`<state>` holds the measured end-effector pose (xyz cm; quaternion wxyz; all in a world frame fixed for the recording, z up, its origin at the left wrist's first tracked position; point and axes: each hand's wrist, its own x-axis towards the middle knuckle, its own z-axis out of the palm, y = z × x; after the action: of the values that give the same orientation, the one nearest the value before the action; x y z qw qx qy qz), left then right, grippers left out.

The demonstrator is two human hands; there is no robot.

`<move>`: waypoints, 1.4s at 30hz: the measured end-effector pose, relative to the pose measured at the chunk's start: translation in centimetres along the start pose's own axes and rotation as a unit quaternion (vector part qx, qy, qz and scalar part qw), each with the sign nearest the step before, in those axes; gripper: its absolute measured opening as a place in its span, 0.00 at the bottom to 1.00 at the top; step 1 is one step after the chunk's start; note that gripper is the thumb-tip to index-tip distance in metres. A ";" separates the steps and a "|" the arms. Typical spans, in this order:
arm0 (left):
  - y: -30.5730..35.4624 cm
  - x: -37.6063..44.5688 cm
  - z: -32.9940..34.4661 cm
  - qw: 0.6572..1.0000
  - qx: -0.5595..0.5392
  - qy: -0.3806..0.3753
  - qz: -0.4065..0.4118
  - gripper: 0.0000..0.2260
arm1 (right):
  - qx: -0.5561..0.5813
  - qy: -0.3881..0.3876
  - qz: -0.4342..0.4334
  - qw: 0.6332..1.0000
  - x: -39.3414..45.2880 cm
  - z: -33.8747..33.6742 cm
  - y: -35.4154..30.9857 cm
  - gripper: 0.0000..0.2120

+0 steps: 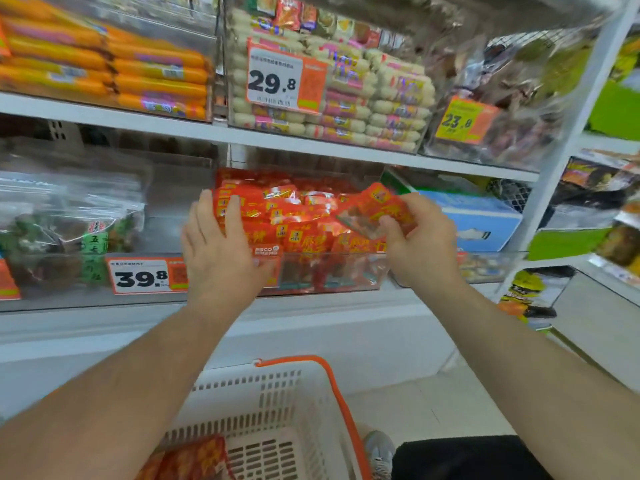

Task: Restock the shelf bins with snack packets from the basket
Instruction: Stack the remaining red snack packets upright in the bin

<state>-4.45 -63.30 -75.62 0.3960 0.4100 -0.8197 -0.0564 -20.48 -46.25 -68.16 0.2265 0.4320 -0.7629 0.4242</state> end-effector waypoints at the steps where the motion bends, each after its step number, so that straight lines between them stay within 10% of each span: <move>1: -0.4 0.4 0.2 1.000 0.003 -0.013 -0.005 0.50 | -0.002 0.017 0.002 1.000 0.6 -0.3 0.7 0.06; 17: -1.8 -0.1 0.6 0.989 0.107 -0.097 -0.012 0.50 | -0.179 -0.081 0.065 0.978 3.9 2.3 6.1 0.05; 33: -1.8 -0.2 0.7 0.988 0.111 -0.105 -0.016 0.50 | -0.452 -0.270 -0.025 0.850 6.1 5.6 6.7 0.08; 42: -1.7 -0.2 0.5 0.987 0.119 -0.111 -0.018 0.50 | -0.305 -0.230 -0.103 0.918 4.6 5.1 5.2 0.18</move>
<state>-3.66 -64.41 -76.84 0.2499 0.4599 -0.8520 -0.0107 -27.22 -51.31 -70.00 0.2081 0.5034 -0.8379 0.0339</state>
